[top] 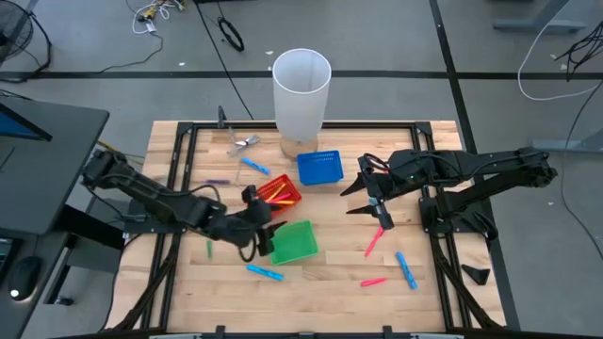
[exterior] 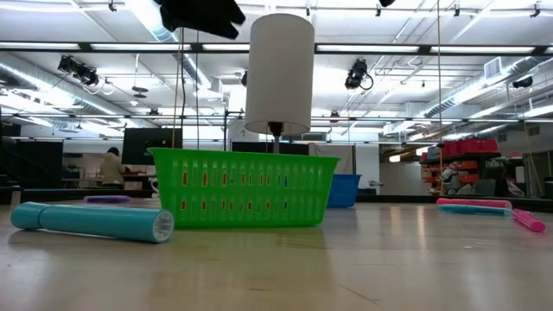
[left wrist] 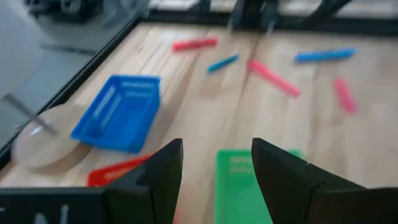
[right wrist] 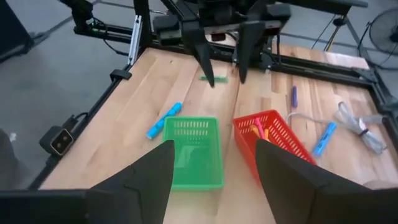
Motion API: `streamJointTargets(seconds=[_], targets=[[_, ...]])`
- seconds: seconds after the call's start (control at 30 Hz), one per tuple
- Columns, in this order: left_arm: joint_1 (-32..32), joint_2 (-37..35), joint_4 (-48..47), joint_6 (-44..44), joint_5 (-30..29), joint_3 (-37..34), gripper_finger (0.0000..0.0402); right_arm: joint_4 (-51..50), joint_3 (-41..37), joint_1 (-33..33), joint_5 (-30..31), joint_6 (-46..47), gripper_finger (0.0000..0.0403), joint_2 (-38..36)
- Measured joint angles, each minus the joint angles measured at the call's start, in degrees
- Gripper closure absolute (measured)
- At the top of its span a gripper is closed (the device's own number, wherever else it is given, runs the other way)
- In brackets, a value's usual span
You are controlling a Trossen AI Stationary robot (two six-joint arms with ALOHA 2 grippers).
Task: Pick & Place Markers
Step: Put the pink marker into the red bin
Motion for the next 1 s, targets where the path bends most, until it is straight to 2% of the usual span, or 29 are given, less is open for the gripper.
streamJointTargets(seconds=[0.27, 0.47, 0.67, 0.77, 1.0], targets=[[-1.8, -6.3, 30.6, 6.9, -0.6, -14.0, 0.0204, -1.4, 0.0, 0.0, 0.0, 0.1, 0.0175, 0.0], [-2.0, -6.7, 45.9, 11.1, 0.8, -19.5, 0.0204, -2.1, 0.0, 0.0, -0.1, 3.0, 0.0175, 0.0], [-2.0, -6.8, 46.4, 11.1, 1.6, -19.8, 0.0204, -10.5, 0.0, 0.0, -0.5, 5.4, 0.0175, 0.0], [-1.9, -6.8, 46.4, 10.9, 1.6, -19.8, 0.0204, -16.3, 0.0, 0.0, -3.0, 3.3, 0.0175, 0.0], [-1.9, -6.8, 46.4, 9.4, 1.4, -19.8, 0.0204, -26.4, 0.0, 0.0, -3.2, -5.9, 0.0175, 0.0]])
